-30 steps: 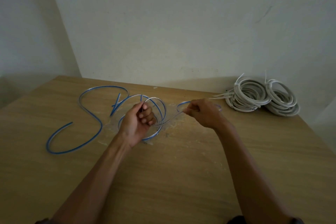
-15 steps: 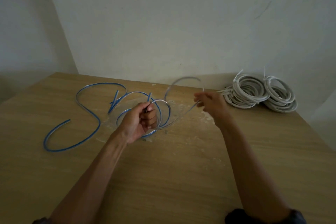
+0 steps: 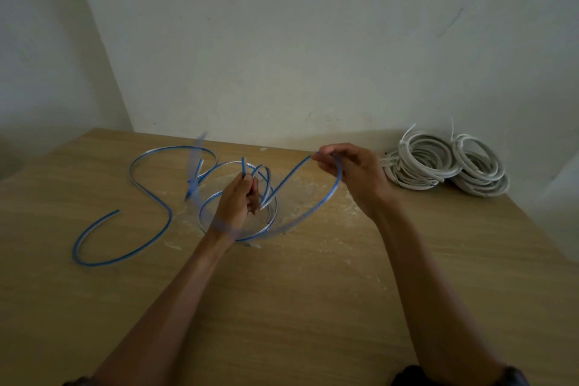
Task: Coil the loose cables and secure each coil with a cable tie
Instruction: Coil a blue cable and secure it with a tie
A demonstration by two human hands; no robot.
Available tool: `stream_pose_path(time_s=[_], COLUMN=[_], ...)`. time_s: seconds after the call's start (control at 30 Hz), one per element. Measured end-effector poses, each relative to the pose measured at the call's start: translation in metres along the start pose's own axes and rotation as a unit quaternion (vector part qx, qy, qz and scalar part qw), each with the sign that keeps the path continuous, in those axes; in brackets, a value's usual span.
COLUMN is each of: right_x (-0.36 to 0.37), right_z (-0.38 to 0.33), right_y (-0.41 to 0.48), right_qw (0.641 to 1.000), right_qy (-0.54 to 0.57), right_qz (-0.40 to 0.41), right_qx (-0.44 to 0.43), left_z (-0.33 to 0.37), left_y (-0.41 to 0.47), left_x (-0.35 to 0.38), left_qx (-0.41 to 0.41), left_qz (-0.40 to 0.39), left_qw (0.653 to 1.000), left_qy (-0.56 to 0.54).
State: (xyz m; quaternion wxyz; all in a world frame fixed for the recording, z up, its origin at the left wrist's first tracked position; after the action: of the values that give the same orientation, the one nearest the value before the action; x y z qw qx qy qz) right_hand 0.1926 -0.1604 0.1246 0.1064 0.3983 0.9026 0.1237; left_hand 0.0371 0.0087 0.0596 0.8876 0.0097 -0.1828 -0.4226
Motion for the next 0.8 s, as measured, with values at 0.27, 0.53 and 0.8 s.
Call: stream_pose_path(time_s=[0.27, 0.53, 0.8], right_x=[0.067, 0.080, 0.054], right_z=[-0.016, -0.002, 0.017], right_y=[-0.024, -0.030, -0.020], right_qw=[0.996, 0.974, 0.961], right_qy=[-0.087, -0.213, -0.269], right_qz=[-0.002, 0.039, 0.055], right_qx=[0.011, -0.062, -0.033], left_z=[0.009, 0.008, 0.016], left_y=[-0.013, -0.035, -0.026], left_x=[0.022, 0.046, 0.032], left_qx=[-0.055, -0.144, -0.168], left_qz=[-0.008, -0.080, -0.104], left_qw=[0.982, 0.980, 0.920], left_qy=[-0.182, -0.109, -0.337])
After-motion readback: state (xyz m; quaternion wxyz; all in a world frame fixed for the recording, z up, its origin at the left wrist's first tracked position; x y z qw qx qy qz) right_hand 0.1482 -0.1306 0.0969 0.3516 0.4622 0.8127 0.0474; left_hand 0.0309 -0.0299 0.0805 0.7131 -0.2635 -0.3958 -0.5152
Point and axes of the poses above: each hand's wrist, its own y-axis towards the middle knuckle, its own x-axis out of the palm, z = x × y, the point moved 3 cm from there along y, towards the middle knuckle, and after that the axes turned 11 degrees about -y, right-handed, at the moved point
